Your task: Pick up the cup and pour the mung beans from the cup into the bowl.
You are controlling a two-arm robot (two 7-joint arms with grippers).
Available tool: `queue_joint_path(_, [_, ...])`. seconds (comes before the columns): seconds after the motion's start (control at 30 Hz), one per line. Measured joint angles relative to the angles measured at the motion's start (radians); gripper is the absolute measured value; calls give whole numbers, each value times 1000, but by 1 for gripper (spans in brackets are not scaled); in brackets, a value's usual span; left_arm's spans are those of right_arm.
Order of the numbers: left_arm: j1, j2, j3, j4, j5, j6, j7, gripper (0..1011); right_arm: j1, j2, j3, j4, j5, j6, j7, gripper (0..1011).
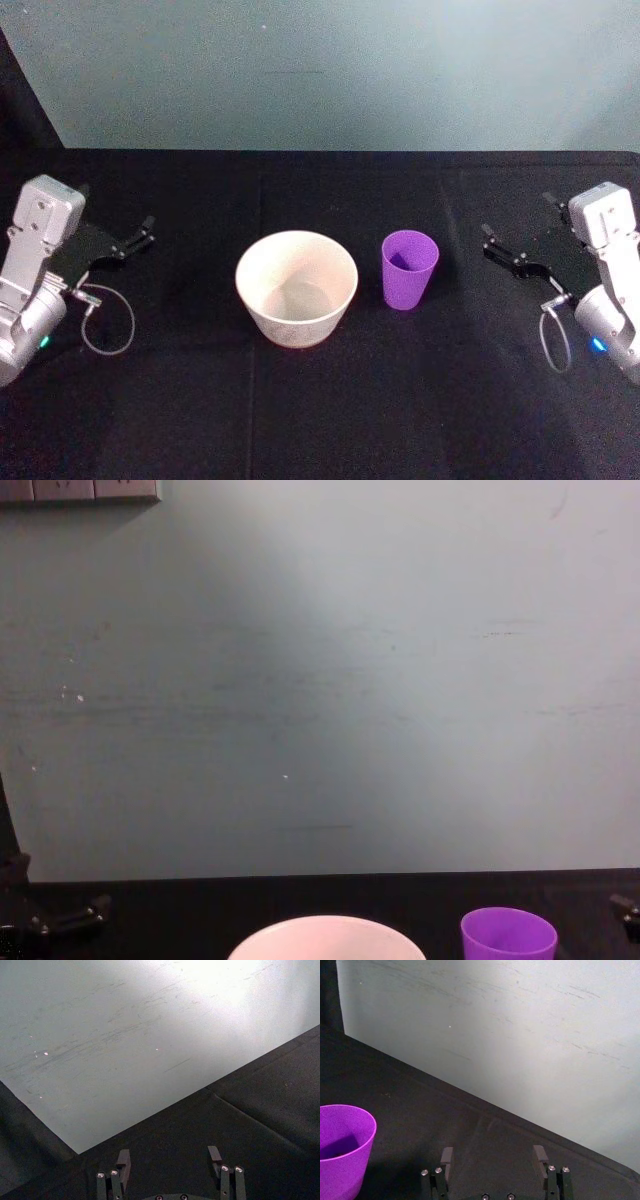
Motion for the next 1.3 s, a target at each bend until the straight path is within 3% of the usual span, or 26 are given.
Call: queue_joint_path(1.3, [0, 0, 0, 0, 0, 0, 0, 1000, 0, 0, 0, 0, 0, 0, 0, 1003])
